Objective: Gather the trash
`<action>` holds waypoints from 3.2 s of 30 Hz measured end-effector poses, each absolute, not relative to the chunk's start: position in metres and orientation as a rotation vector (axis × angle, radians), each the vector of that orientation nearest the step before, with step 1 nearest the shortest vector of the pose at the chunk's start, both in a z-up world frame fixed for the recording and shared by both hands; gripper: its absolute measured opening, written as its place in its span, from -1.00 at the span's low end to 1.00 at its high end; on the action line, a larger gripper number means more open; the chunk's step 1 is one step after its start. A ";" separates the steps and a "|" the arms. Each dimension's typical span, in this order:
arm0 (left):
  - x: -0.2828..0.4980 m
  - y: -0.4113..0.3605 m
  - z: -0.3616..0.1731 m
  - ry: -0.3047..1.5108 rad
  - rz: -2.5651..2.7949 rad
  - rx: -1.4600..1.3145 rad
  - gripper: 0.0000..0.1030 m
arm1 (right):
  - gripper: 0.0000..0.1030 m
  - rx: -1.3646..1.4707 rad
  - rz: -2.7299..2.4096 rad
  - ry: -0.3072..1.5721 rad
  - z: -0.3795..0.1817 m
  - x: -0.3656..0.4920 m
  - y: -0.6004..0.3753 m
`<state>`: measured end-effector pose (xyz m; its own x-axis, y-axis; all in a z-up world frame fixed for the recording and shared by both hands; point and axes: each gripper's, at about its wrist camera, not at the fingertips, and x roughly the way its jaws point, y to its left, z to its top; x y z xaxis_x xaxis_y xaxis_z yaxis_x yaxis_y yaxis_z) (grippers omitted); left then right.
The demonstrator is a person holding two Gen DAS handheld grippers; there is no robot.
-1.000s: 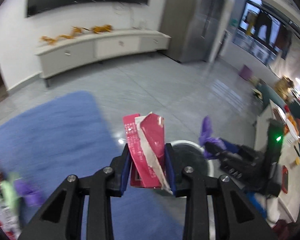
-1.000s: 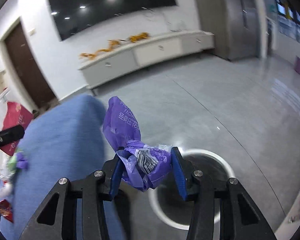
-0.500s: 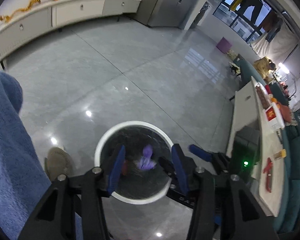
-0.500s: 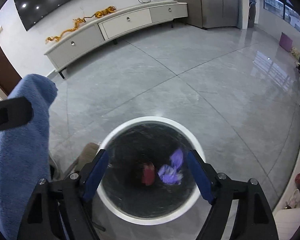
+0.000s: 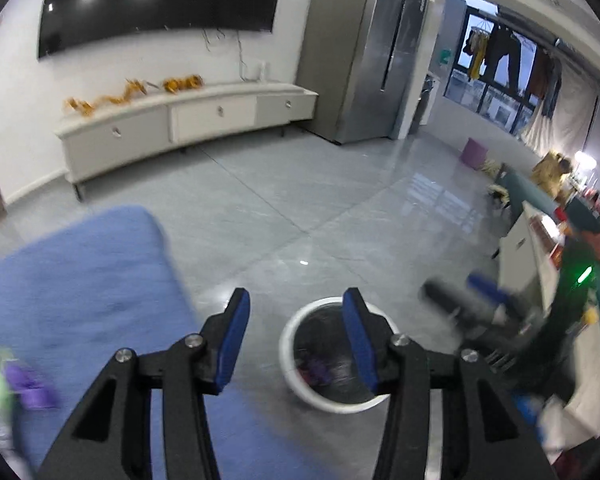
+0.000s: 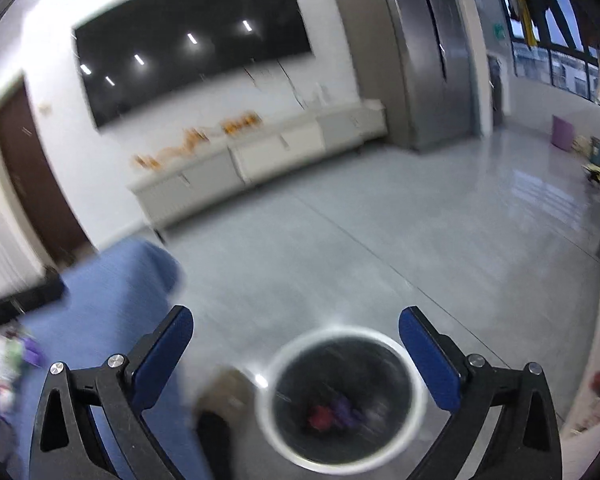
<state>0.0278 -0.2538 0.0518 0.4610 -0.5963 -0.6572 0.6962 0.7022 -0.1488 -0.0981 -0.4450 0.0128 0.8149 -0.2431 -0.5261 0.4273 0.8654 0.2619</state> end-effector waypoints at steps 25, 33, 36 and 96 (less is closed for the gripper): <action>0.064 0.150 -0.015 0.856 -0.223 -0.051 -0.01 | 0.67 0.155 0.375 0.791 0.037 0.034 -0.133; 0.083 0.143 -0.053 0.958 -0.307 -0.092 -0.49 | 0.58 0.127 0.554 0.951 0.004 0.048 -0.060; 0.080 0.140 -0.057 0.958 -0.311 -0.095 -0.57 | 0.36 0.113 0.574 1.004 -0.010 0.055 -0.042; -0.059 0.087 -0.035 0.930 -0.532 -0.127 -0.94 | -0.46 0.304 0.469 0.793 0.015 -0.014 -0.148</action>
